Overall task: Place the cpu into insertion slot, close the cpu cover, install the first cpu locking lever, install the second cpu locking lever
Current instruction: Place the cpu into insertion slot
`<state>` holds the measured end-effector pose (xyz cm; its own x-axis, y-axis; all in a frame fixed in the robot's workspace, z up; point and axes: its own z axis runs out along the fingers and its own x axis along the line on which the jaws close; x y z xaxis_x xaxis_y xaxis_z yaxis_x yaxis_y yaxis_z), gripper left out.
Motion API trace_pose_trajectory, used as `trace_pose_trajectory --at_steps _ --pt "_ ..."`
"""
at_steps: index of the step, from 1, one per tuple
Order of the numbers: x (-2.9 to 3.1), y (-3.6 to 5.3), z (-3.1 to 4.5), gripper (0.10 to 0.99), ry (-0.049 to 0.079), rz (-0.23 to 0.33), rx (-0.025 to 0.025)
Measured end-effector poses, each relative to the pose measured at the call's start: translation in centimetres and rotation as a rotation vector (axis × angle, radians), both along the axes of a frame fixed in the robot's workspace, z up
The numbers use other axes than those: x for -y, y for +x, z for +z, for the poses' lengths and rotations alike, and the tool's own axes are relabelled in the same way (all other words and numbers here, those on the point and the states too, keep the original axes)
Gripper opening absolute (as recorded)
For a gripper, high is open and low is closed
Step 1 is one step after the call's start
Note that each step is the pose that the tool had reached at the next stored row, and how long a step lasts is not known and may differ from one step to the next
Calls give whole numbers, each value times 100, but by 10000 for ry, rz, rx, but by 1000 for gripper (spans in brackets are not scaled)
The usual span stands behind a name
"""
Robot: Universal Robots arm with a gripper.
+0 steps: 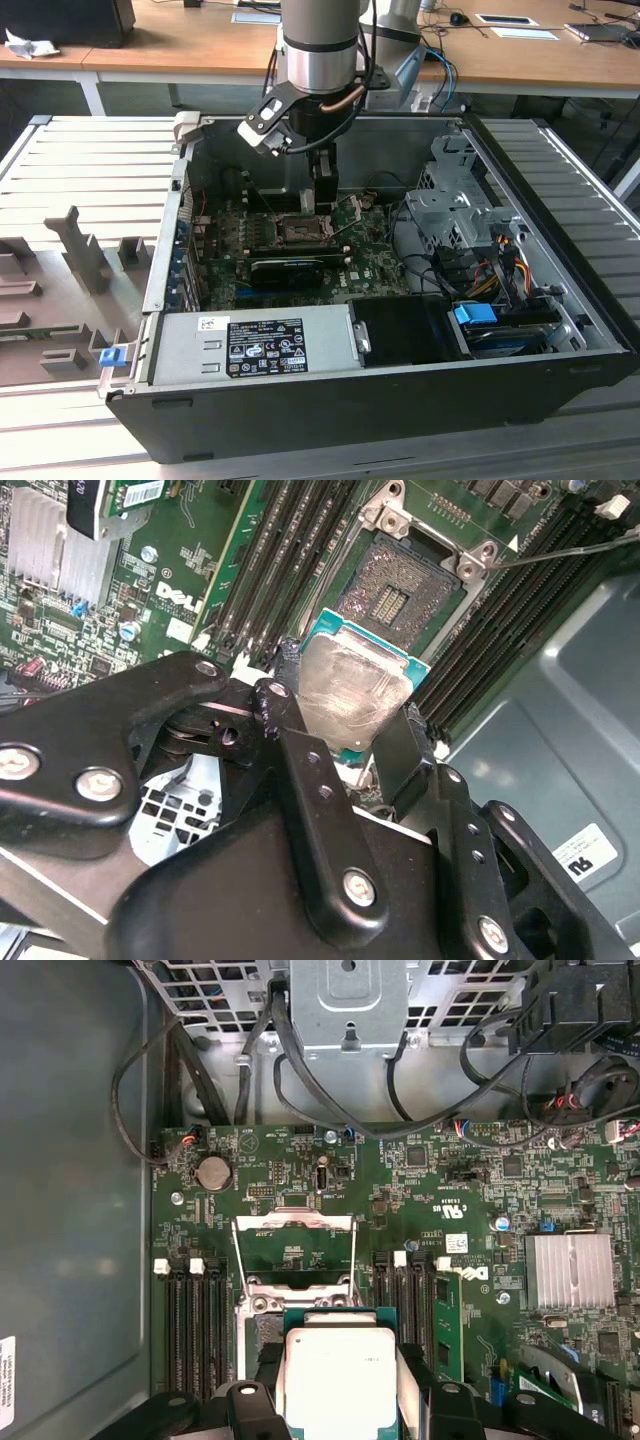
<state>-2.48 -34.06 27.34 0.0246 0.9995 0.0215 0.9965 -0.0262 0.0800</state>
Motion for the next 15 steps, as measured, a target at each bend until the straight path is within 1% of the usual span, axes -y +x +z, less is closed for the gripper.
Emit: trace_pose_trajectory --at_steps 5,7,11,15 --pt "-11 -2 -43 533 -1 -2 -2" --pt "-20 -7 -75 533 -1 -1 -5" --pt "-60 -41 -151 533 0 8 -3" --pt "-68 -64 -192 533 1 12 -4"
